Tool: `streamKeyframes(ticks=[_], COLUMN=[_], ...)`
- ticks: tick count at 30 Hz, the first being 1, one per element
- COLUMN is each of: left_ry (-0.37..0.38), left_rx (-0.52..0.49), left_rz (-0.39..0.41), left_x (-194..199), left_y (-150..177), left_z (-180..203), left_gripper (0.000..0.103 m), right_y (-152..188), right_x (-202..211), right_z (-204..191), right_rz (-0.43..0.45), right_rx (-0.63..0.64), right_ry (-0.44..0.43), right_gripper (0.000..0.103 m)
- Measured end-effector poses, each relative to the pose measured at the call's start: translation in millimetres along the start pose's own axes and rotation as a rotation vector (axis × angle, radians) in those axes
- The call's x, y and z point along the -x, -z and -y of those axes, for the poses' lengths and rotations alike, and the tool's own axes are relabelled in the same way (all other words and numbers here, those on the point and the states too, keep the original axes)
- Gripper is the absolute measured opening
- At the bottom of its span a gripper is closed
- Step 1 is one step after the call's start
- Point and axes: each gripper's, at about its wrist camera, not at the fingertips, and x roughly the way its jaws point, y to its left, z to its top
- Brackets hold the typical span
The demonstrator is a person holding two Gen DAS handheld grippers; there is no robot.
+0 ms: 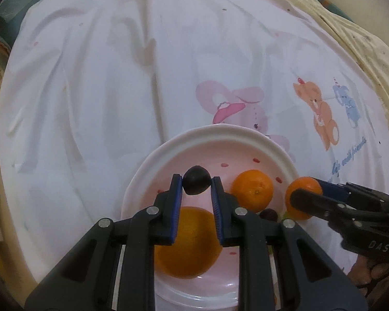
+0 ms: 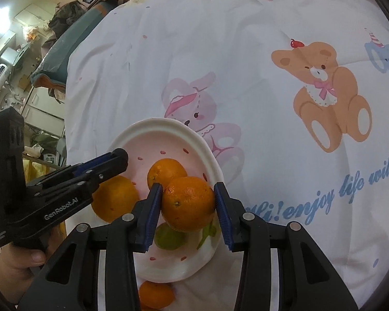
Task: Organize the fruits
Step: 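Lower the grape and mandarin onto the pink plate and open both grippers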
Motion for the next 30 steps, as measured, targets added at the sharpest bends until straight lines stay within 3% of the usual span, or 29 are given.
streamKeyframes(ticks=[17, 19, 23, 28, 29, 30], left_ry=[0.029, 0.029, 0.040, 0.039, 0.038, 0.040], left_rx=[0.047, 0.046, 0.051, 0.042, 0.044, 0.048], left_rz=[-0.032, -0.029, -0.011, -0.012, -0.011, -0.010], left_x=[-6.1, -5.6, -1.9, 3.8, 5.0, 6.6], left_y=[0.3, -0.3, -1.0, 0.2, 0.7, 1.4], left_z=[-8.0, -8.7, -9.3, -7.9, -8.0, -8.4], left_gripper=[0.021, 0.026, 0.053, 0.063, 0.067, 0.071], right_y=[-1.2, -1.1, -2.0, -3.0, -3.4, -3.8], right_x=[1.1, 1.9, 3.9, 6.6, 8.6, 11.4], right_z=[-3.5, -5.3, -6.9, -7.7, -9.1, -10.8], right_rz=[0.005, 0.006, 0.010, 0.001, 0.002, 0.008], right_rx=[0.013, 0.016, 0.014, 0.008, 0.010, 0.012], right_ry=[0.014, 0.019, 0.045, 0.064, 0.071, 0.077], right_gripper=[0.045, 0.045, 0.046, 0.046, 0.047, 0.058])
